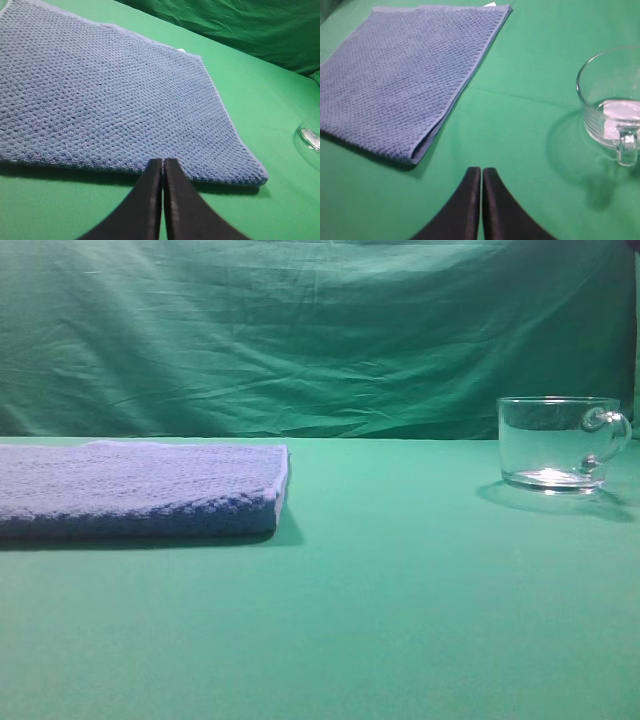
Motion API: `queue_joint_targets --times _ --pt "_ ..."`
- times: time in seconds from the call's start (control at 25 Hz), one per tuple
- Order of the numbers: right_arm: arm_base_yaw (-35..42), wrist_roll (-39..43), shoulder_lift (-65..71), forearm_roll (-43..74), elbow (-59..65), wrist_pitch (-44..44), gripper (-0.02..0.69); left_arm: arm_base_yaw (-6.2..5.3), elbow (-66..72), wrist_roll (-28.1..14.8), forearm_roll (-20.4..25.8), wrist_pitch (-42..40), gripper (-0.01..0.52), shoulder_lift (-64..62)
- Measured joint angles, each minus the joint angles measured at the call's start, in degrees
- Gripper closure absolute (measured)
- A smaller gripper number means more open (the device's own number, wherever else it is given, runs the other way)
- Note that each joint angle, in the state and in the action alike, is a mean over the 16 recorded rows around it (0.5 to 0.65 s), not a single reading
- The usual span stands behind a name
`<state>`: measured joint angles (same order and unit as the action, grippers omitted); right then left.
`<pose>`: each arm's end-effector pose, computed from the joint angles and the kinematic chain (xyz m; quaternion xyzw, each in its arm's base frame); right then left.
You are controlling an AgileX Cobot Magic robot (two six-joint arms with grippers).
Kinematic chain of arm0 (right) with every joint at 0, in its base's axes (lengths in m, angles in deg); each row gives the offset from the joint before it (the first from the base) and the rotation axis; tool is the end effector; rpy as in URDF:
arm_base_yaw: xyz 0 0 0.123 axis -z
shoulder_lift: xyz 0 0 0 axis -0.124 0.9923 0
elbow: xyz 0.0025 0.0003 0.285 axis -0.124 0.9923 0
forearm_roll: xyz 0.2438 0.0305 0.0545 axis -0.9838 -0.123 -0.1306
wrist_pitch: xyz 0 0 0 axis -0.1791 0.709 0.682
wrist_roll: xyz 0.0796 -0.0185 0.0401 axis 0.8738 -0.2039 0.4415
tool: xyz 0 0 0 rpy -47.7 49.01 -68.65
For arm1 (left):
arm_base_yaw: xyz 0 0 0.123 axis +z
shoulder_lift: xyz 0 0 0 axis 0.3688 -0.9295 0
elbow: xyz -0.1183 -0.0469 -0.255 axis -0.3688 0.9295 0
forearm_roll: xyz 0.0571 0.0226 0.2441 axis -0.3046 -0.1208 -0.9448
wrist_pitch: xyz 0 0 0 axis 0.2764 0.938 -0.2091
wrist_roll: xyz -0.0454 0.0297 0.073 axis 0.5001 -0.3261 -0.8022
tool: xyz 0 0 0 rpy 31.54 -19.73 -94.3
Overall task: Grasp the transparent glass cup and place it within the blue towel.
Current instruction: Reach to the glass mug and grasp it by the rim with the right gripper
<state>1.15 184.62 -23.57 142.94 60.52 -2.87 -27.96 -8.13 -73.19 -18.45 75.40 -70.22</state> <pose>0.1771 0.0632 0.2358 -0.1502 0.8523 0.2529 0.4325 0.0462 -0.0194 0.1927 -0.0621 0.7913 -0.2091 0.5712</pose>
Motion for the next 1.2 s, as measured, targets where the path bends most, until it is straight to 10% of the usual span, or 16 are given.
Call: queue_joint_targets --times 0.4,1.2 --pt "0.0 -5.77 0.09 -7.86 0.0 3.94 0.665 0.0 0.0 0.0 0.0 0.0 0.514 0.0" --pt "-4.92 -87.1 3.59 -84.62 -10.49 60.85 0.665 0.0 0.0 0.0 0.0 0.0 0.514 0.0"
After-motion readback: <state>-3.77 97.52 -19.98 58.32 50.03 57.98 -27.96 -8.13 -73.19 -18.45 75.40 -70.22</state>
